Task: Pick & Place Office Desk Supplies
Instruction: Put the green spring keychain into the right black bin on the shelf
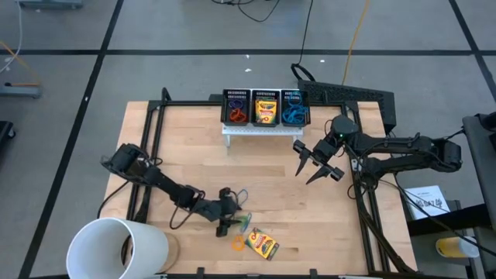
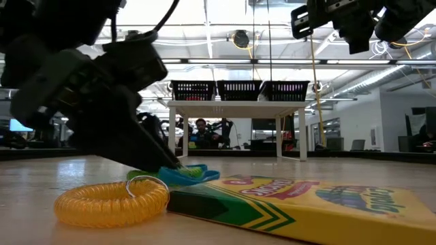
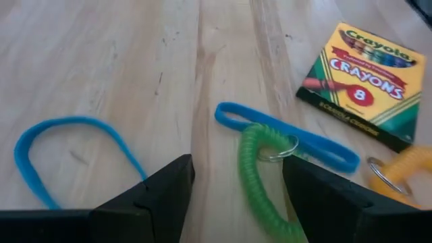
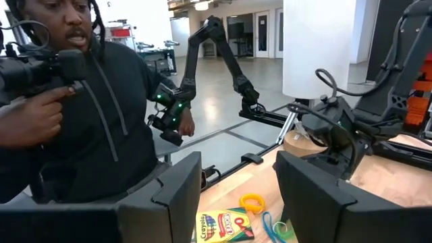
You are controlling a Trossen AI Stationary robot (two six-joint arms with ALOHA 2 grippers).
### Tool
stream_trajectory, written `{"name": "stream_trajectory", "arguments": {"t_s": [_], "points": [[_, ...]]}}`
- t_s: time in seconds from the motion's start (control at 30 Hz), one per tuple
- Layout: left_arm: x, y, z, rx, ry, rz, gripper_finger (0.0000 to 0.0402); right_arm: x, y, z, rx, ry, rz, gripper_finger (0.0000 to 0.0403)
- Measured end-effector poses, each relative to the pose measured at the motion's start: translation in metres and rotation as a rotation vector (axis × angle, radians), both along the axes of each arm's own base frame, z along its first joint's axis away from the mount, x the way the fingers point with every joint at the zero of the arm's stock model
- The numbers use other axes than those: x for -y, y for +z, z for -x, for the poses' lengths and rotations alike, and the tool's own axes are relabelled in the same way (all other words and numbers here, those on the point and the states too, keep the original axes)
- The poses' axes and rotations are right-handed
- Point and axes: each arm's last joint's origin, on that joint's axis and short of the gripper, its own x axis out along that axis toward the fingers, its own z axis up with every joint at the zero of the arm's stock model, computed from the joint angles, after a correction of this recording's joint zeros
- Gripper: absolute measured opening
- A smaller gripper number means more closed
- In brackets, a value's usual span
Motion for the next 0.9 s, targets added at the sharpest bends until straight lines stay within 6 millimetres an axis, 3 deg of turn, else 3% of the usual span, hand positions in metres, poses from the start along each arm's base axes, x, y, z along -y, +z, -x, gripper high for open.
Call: {"name": "stream_trajectory", "arguments": {"t_s": [0.17,0.5,0.67,0.9], "points": [[0.002,-0.003,-0.004,-0.027,-0.014,-0.039,0.0208,0.0,0.0,0.0,-0.001,-0.021,-0.002,0.018],[0.0,-0.005,-0.002,-0.065,-0.022,-0.051,0.0025,0.002,0.0,-0.002,-0.005,-0.075,-0.01,0.018],[-0.002,-0.002,-0.002,-0.073,-0.006,-0.045,0.0031,0.002,0.0,-0.002,-0.006,-0.075,-0.011,0.018],[-0.017,0.028,-0.002,-0.013,-0.015,-0.147,0.0016,0.002,0.0,-0.002,-0.007,-0.075,-0.012,0.018]]}}
